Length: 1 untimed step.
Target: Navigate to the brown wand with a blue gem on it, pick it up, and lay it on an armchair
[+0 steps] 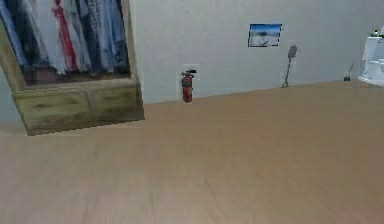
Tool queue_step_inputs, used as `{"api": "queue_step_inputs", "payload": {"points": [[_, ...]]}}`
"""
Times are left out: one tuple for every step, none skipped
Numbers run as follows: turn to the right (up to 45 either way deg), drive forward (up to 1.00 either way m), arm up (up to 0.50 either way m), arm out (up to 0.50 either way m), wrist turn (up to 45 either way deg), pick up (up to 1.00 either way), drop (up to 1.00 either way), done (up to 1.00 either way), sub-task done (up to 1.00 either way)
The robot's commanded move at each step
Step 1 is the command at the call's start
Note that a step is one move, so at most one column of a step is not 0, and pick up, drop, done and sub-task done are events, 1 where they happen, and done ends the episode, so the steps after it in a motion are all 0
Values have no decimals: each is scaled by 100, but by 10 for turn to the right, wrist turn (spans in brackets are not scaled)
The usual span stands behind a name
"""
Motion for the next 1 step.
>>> {"api": "queue_step_inputs", "payload": {"points": [[0,5,0,0,0,0,0,0,0]]}}
